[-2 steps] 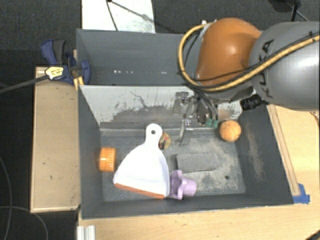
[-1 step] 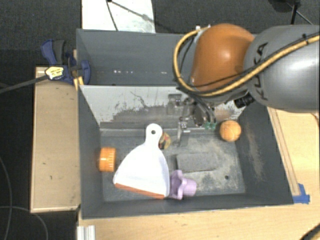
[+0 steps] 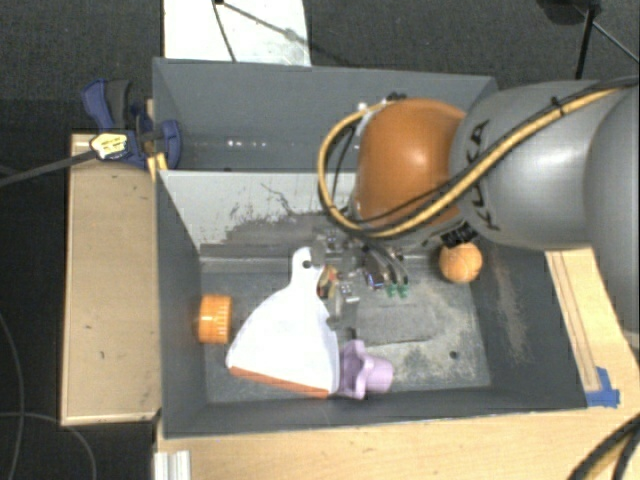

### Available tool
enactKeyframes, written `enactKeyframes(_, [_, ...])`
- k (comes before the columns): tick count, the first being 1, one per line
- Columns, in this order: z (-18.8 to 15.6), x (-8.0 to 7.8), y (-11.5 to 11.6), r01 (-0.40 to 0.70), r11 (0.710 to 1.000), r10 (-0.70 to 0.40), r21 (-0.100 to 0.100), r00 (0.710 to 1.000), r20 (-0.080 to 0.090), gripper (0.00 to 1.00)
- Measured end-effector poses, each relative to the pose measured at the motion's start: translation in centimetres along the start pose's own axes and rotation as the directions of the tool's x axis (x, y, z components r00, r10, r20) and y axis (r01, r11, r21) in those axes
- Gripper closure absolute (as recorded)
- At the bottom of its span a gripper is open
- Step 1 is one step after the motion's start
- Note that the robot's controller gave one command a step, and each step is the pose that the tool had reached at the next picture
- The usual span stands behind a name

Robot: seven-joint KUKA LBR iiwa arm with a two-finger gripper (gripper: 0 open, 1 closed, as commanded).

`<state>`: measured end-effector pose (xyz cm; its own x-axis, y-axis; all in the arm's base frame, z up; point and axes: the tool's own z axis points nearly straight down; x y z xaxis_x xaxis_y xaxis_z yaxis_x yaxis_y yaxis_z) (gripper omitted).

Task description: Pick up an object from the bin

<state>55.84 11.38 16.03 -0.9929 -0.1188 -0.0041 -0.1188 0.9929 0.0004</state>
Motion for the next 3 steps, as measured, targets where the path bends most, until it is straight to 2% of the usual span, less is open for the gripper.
enactKeyframes(1, [2.1,0.6,1.1,-0.162,0.987,0.162,0.000,0.987,-0.006,0.00])
enactKeyframes(2, [6.4,0.3,5.4,-0.041,0.999,0.041,0.000,0.999,0.003,0.00])
enactKeyframes(3, [8.3,-2.0,2.5,-0.080,0.997,0.080,-0.002,0.997,0.005,1.00])
